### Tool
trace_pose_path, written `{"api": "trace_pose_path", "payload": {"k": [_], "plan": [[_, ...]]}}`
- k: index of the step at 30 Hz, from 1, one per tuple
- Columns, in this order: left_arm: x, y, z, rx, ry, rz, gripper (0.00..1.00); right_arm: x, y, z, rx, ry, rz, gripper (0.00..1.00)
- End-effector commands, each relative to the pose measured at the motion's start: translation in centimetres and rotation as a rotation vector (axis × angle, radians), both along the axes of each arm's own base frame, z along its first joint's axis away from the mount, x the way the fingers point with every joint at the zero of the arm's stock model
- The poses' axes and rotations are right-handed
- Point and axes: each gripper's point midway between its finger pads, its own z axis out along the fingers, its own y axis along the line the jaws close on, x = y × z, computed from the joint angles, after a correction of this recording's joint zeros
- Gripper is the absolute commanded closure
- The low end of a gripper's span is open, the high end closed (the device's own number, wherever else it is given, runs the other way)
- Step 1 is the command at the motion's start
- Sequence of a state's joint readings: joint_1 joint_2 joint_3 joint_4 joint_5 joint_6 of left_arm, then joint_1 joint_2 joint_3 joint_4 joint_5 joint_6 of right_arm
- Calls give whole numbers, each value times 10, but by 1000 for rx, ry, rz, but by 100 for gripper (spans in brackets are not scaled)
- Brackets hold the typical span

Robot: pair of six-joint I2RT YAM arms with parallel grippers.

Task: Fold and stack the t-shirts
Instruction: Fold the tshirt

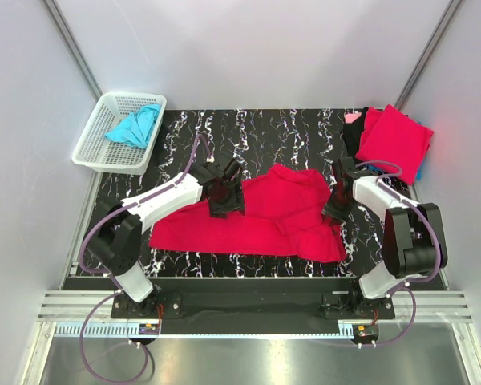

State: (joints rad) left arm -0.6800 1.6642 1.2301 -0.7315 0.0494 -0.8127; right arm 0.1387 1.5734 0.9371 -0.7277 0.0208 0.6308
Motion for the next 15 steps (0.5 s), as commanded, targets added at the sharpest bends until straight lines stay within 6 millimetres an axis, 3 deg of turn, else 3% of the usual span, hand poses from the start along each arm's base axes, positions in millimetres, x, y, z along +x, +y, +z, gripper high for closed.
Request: {"api": "trace_pose_path", "payload": {"k": [1,8,11,15], "plan": [[4,-5,16,-44,-48,1,37,10,-1,-3,9,-14,35,67],[4,-4,17,-42,-55,-7,37,20,1,-10,27,-20,70,68],[4,-4,17,-41,-51,-4,37,23,3,-13,36,-18,78,76],[3,-4,16,-42,-47,-5,37,28,2,-3,32,-50,79,77]]}}
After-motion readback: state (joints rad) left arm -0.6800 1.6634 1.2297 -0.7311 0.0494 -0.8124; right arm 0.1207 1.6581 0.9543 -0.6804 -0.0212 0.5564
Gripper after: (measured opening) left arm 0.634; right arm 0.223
